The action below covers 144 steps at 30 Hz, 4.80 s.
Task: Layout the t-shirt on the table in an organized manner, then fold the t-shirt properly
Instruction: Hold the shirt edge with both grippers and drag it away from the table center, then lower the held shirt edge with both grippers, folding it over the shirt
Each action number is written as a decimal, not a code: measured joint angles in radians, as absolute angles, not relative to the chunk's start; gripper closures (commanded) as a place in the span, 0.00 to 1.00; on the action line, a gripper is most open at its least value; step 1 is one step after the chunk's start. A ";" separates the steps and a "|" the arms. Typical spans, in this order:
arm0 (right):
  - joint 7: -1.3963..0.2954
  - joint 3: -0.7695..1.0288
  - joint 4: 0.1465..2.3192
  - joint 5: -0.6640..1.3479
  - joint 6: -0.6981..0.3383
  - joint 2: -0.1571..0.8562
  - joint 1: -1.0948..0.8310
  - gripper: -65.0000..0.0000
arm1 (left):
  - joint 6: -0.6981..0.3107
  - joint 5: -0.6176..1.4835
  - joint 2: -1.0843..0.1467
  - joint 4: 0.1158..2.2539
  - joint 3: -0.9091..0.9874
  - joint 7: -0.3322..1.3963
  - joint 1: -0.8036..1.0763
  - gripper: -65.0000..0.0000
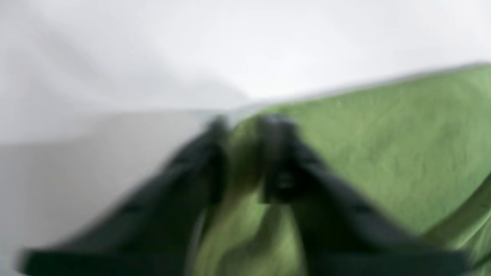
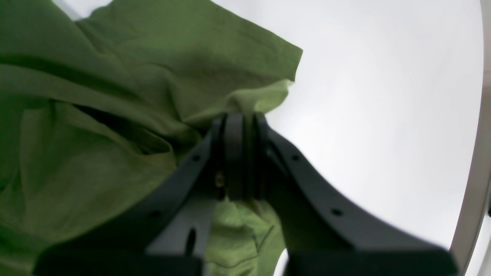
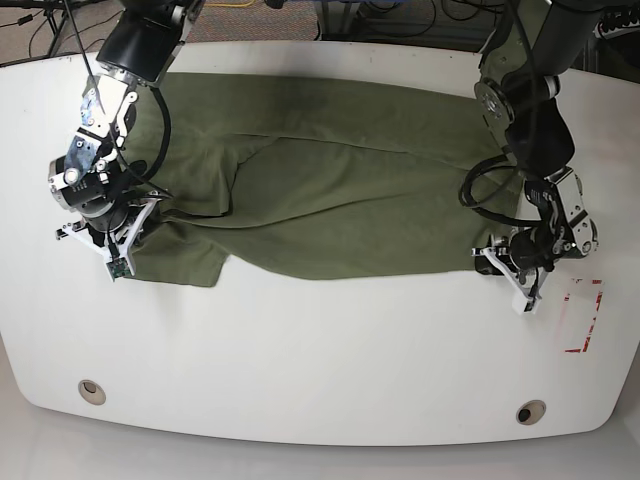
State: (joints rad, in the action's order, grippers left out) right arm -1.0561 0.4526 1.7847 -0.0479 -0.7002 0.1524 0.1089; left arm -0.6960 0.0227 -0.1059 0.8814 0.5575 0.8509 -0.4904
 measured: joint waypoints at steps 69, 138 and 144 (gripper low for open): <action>-1.182 0.457 1.989 -0.031 -0.703 0.048 -0.184 0.95 | -0.704 0.044 -0.169 1.722 0.599 1.061 0.001 0.99; -0.895 0.463 1.601 -0.003 -0.704 0.045 -0.062 0.87 | -0.696 0.047 -0.215 1.481 0.533 0.917 0.026 0.41; -0.897 0.463 1.546 -0.001 -0.707 0.070 -0.006 0.87 | -0.697 0.051 -0.214 1.412 0.508 0.919 -0.049 0.41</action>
State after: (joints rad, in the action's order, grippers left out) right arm -0.8970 0.4629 1.5455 -0.0006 -0.7067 0.0696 -0.0063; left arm -0.6968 0.0505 -0.2142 1.4117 0.5079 0.9188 -0.0490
